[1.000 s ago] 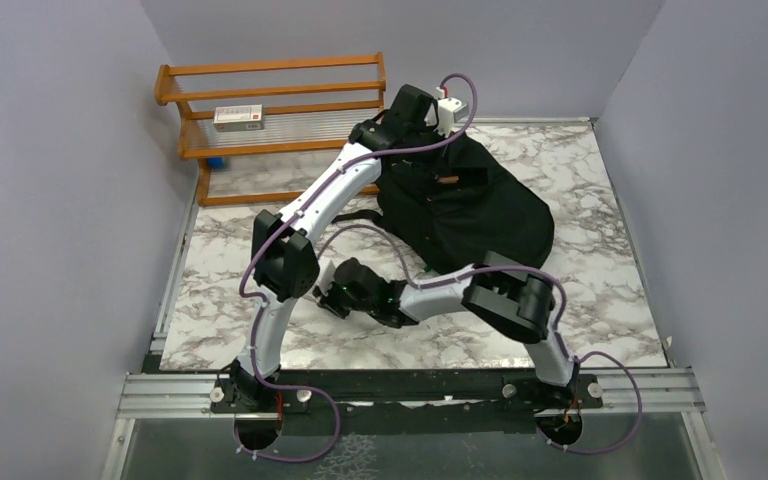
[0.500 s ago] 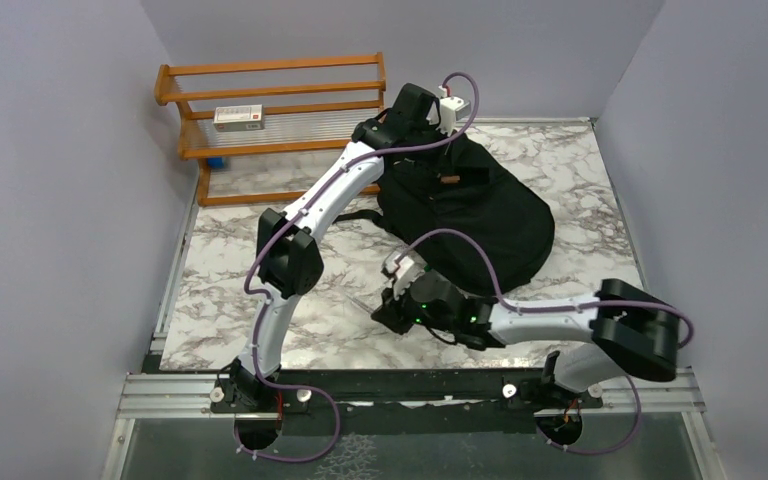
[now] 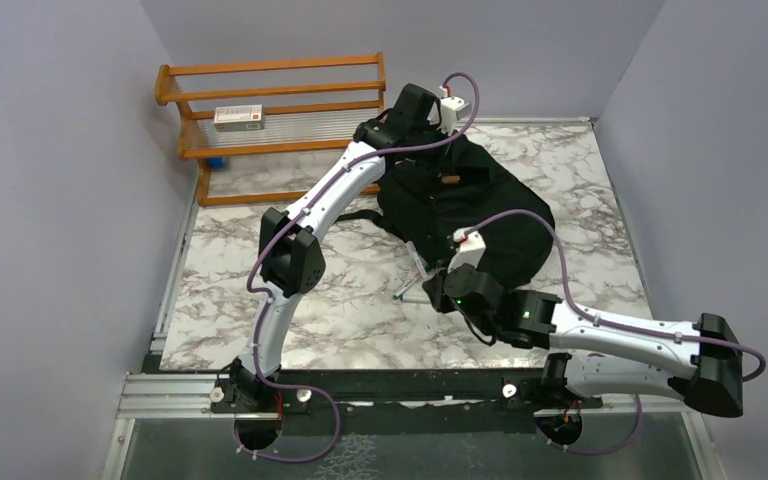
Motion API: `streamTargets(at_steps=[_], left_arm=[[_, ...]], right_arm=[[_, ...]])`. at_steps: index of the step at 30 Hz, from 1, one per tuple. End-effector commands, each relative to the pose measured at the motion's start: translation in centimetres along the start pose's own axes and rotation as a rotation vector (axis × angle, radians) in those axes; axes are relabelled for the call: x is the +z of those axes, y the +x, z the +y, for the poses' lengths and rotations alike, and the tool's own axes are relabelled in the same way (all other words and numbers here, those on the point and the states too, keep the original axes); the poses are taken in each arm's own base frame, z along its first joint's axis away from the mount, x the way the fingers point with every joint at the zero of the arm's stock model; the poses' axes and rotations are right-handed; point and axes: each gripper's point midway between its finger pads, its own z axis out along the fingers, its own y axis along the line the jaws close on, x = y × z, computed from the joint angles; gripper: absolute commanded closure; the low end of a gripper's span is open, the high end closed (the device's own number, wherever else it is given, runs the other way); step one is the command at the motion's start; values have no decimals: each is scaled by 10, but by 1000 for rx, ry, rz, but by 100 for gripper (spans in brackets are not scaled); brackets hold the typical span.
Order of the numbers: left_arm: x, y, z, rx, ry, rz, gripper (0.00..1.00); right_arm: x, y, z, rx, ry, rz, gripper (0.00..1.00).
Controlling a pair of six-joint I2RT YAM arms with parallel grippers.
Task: Pack the student bag
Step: Pick up the stationery from the center of the board, then place the stationery in the student bag.
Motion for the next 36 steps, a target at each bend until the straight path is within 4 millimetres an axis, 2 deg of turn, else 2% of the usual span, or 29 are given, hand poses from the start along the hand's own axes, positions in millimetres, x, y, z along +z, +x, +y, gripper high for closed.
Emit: streamTargets(at_steps=[1,6,11,18,21,27,32,36], left_arm=[[-7,-26,2,27,-19,-81,100],[-3,-20,4,26,-19,-66,100],[-1,-13,8,18,-36,-49,100],[1,-11,11,15,-45,-45,100],[4,-7,8,11,-26,-38,100],[8,2,1,19,-5,-38,100],[9,5,-4,14,3,-50,100],[7,2,-3,8,-12,-65,100]], right_arm=[[-30,-17,-41,115,206,-13,99],[-47,-40,-50,121,254,49,100],[-37,-72,-66,130,215,157,100],[-50,-106,-71,106,225,196,99],[-52,-118,-81,100,238,194,100],[-35,-143,-104,125,211,166,100],[-19,-162,-112,122,180,155,100],[-6,-169,-117,111,169,164,100]])
